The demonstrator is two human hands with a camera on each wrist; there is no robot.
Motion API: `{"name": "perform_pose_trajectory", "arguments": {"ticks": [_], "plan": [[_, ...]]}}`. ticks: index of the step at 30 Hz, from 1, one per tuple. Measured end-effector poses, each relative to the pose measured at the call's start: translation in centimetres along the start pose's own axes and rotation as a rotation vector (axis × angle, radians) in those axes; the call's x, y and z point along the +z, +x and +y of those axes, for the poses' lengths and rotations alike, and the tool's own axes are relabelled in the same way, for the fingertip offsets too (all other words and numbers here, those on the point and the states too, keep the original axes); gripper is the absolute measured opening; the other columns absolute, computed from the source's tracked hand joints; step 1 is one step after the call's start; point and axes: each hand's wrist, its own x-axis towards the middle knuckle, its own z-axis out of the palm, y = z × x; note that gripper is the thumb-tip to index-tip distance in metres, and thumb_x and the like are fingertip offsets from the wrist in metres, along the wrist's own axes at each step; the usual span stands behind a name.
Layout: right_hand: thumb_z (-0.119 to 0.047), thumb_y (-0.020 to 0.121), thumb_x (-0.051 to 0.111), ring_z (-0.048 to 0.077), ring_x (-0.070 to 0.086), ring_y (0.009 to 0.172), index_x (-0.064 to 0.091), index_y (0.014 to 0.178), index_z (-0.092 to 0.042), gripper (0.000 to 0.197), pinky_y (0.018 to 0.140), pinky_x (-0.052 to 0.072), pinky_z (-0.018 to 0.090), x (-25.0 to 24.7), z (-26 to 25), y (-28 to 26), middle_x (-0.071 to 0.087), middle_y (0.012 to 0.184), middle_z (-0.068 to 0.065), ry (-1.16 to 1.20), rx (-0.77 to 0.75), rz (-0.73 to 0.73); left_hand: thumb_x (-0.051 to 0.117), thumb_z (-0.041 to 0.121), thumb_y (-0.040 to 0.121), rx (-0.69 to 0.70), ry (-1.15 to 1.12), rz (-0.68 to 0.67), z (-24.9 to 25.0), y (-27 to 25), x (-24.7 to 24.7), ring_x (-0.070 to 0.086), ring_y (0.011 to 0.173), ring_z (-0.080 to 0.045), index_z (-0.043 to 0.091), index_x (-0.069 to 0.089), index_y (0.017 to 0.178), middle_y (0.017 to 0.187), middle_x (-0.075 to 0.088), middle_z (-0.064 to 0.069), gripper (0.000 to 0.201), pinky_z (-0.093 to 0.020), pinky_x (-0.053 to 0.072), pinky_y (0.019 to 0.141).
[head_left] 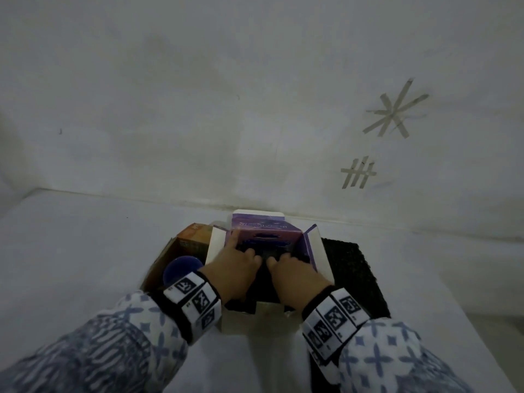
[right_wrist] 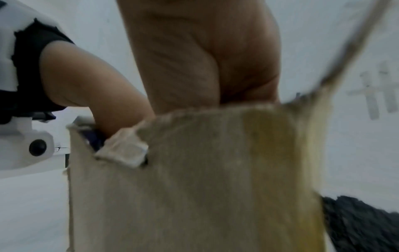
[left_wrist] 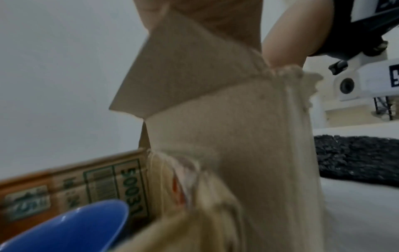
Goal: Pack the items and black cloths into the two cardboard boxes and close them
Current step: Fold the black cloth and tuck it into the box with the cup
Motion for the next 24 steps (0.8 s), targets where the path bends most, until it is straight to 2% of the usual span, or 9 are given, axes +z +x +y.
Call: {"name": "perform_pose_trajectory", "arguments": {"ticks": [3, 7, 9, 11, 12, 15, 17, 21, 24], "plan": [[-0.008, 0.086, 0.056, 0.036, 0.053, 0.110, 0.037, 0.127, -0.011, 0.045, 0.089, 0.049, 0.043, 0.2, 0.6, 0.3, 0.043, 0.129, 0.023, 0.145, -0.006, -0.047, 0.051, 0.034, 0.084, -0.020, -0.059, 0.032, 0.1, -0.2, 0.6, 0.056, 0.109, -0.028, 0.013, 0.050, 0.117, 0.113, 0.061, -0.008, 0.040, -0.064, -0.009, 0.110], [-0.016, 0.083, 0.059, 0.029, 0.052, 0.117, 0.042, 0.134, -0.013, 0.054, 0.095, 0.048, 0.036, -2.0, 2.9, -0.1, 0.047, 0.133, 0.012, 0.427, 0.053, -0.167, 0.058, 0.058, 0.072, -0.029, -0.207, -0.182, -1.6, -0.7, -0.8, 0.040, 0.127, -0.026, 0.017, 0.054, 0.119, 0.121, 0.058, -0.005, 0.063, -0.073, -0.010, 0.104], [-0.018, 0.086, 0.054, 0.027, 0.057, 0.107, 0.050, 0.124, -0.010, 0.039, 0.083, 0.050, 0.032, -2.3, 3.3, 0.7, 0.057, 0.119, 0.011, 0.552, 0.120, -0.090, 0.060, 0.058, 0.072, 0.002, -0.160, -0.245, -2.0, -1.1, -1.4, 0.042, 0.127, -0.026, 0.019, 0.058, 0.118, 0.119, 0.060, -0.005, 0.060, -0.074, -0.016, 0.102], [-0.020, 0.087, 0.050, 0.028, 0.059, 0.096, 0.055, 0.103, -0.010, 0.020, 0.067, 0.046, 0.028, -1.5, 2.5, 1.8, 0.059, 0.097, 0.009, 0.639, 0.183, -0.053, 0.060, 0.048, 0.076, 0.021, -0.050, -0.182, -1.4, -1.0, -1.1, 0.055, 0.109, -0.028, 0.018, 0.061, 0.111, 0.103, 0.066, -0.005, 0.047, -0.072, -0.019, 0.102], [-0.019, 0.086, 0.049, 0.029, 0.060, 0.100, 0.055, 0.103, -0.009, 0.020, 0.068, 0.047, 0.027, -0.8, 1.9, 2.4, 0.059, 0.098, 0.010, 0.664, 0.212, -0.060, 0.057, 0.041, 0.079, 0.026, -0.007, -0.147, -0.8, -0.9, -1.0, 0.058, 0.103, -0.029, 0.015, 0.062, 0.108, 0.096, 0.068, -0.004, 0.039, -0.071, -0.017, 0.103], [-0.016, 0.087, 0.048, 0.033, 0.048, 0.122, 0.032, 0.138, -0.005, 0.054, 0.098, 0.045, 0.035, 0.8, 0.3, 3.1, 0.041, 0.138, 0.019, 0.742, 0.295, -0.083, 0.045, 0.023, 0.090, 0.012, 0.069, -0.087, 0.6, -0.4, -0.7, 0.059, 0.102, -0.027, 0.009, 0.058, 0.112, 0.100, 0.067, -0.006, 0.029, -0.063, -0.008, 0.113], [-0.014, 0.088, 0.049, 0.033, 0.045, 0.124, 0.026, 0.141, -0.006, 0.059, 0.102, 0.042, 0.036, 0.9, 0.2, 2.8, 0.037, 0.141, 0.020, 0.728, 0.274, -0.062, 0.042, 0.019, 0.092, 0.008, 0.083, -0.055, 1.0, -0.5, -0.5, 0.059, 0.105, -0.027, 0.007, 0.055, 0.117, 0.106, 0.064, -0.009, 0.030, -0.057, -0.003, 0.117], [-0.015, 0.088, 0.053, 0.030, 0.051, 0.117, 0.035, 0.135, -0.009, 0.051, 0.092, 0.046, 0.034, -0.6, 1.7, 0.9, 0.046, 0.131, 0.016, 0.539, 0.145, -0.008, 0.049, 0.030, 0.087, 0.007, -0.100, -0.095, -0.3, -1.0, -0.2, 0.058, 0.105, -0.027, 0.008, 0.052, 0.117, 0.106, 0.064, -0.009, 0.037, -0.053, -0.001, 0.116], [-0.011, 0.088, 0.052, 0.029, 0.055, 0.098, 0.041, 0.126, -0.006, 0.040, 0.079, 0.047, 0.033, -1.6, 2.6, -1.0, 0.047, 0.122, 0.019, 0.347, 0.046, 0.039, 0.061, 0.036, 0.080, -0.024, -0.483, -0.197, -1.6, -1.5, -1.9, 0.050, 0.111, -0.027, 0.014, 0.049, 0.115, 0.112, 0.059, -0.009, 0.042, -0.037, 0.026, 0.100]]}}
